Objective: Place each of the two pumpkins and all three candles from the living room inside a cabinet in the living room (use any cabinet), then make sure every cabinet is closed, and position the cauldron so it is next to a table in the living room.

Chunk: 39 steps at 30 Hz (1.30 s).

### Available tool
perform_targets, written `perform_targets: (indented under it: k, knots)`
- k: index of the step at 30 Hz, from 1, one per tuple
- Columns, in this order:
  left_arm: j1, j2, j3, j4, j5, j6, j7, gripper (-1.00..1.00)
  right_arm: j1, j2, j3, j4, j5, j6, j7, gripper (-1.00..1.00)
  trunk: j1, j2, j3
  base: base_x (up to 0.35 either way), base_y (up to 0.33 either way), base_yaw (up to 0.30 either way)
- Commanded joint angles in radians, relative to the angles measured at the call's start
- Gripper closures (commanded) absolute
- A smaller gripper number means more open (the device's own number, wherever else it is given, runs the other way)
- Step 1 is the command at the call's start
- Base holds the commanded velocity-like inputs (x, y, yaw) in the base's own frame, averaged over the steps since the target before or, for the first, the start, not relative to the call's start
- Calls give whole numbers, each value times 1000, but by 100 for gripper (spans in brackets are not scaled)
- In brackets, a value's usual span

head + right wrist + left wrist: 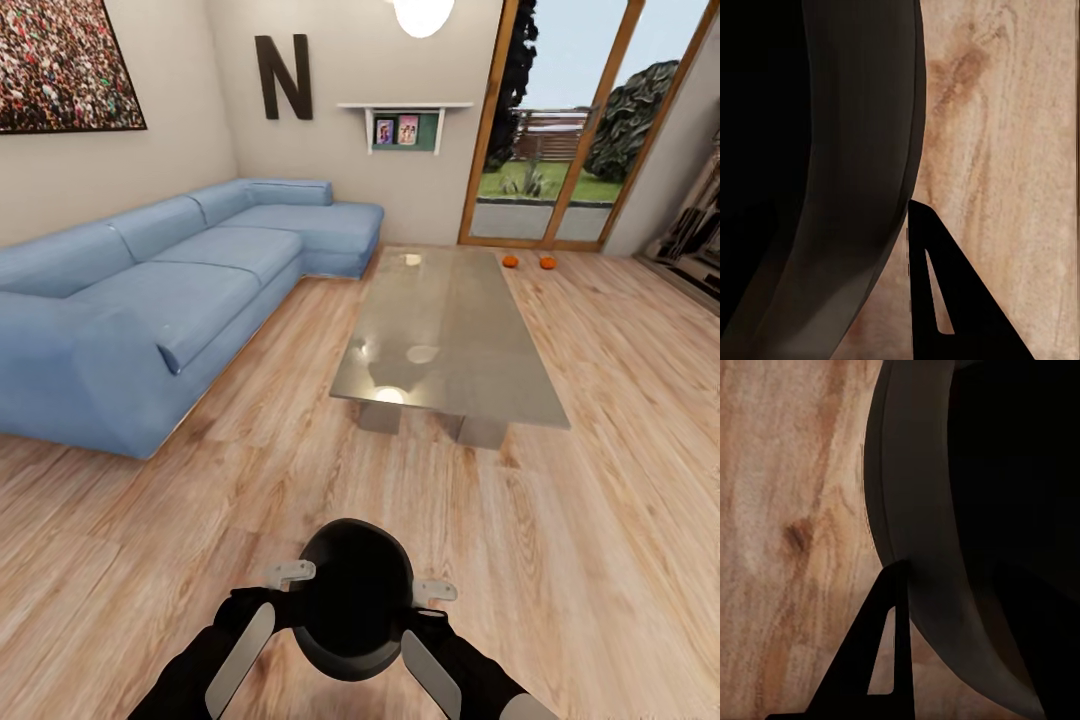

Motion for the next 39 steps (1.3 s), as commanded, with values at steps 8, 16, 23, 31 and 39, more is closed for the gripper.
perform_targets:
  k: [8, 16, 23, 31, 39]
  knots:
    - [0, 1, -1, -3, 18, -4, 8, 100, -2, -1, -1, -4, -17, -1, 51, 100, 0, 0, 0, 93, 0, -57]
    - [0, 1, -1, -3, 18, -4, 8, 100, -2, -1, -1, -4, -17, -1, 51, 100, 0, 0, 0, 263, 0, -1]
    - [0, 1, -1, -3, 18, -4, 8, 100, -3, -1, -1, -4, -17, -2, 51, 100, 0, 0, 0, 276, 0, 0]
    - [0, 1, -1, -3, 19, -4, 8, 100, -2, -1, -1, -3, -17, -1, 51, 100, 0, 0, 0, 276, 0, -24]
    - [0, 1, -1, -3, 18, -4, 8, 100, -2, -1, -1, -4, -16, -2, 51, 100, 0, 0, 0, 274, 0, -78]
